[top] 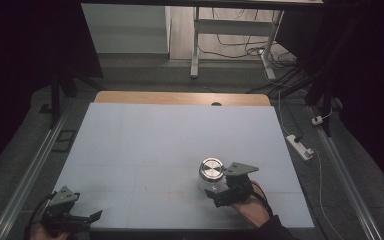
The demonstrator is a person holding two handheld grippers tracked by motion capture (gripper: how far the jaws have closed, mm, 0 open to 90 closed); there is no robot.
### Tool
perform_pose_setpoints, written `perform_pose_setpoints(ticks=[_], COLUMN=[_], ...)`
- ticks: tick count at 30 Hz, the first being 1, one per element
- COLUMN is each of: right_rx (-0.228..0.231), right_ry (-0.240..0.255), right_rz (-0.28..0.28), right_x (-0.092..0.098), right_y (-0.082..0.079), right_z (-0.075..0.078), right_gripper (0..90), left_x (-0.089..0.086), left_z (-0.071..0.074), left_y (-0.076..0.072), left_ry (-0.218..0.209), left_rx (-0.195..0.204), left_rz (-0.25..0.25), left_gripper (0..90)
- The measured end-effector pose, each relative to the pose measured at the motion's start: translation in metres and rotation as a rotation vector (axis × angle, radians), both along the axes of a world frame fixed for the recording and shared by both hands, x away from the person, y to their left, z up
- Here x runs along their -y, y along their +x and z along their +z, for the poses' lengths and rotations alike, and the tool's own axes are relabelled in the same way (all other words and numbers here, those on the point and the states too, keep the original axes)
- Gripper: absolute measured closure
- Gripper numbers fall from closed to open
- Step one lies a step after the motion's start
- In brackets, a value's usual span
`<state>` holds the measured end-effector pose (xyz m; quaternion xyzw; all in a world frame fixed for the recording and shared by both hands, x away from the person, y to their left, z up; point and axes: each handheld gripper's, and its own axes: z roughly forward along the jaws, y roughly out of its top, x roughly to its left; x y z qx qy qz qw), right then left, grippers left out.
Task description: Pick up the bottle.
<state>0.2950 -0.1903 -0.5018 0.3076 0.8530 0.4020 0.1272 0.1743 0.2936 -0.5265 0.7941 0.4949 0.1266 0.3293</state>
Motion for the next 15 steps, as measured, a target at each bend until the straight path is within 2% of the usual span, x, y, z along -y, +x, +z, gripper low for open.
perform_pose_setpoints(ticks=[9,15], right_rx=[0.003,0.007], right_ry=[-0.014,-0.005], right_rz=[0.015,0.02], right_x=[-0.01,-0.012], right_y=[0.007,0.011], right_z=[-0.003,-0.004], right_gripper=[0.0,0.0], left_x=[0.0,0.0], left_z=[0.0,0.0], left_y=[0.0,0.0], left_ry=[0.0,-0.001], left_rx=[-0.001,-0.002], left_rz=[-0.001,-0.001], left_gripper=[0.0,0.0])
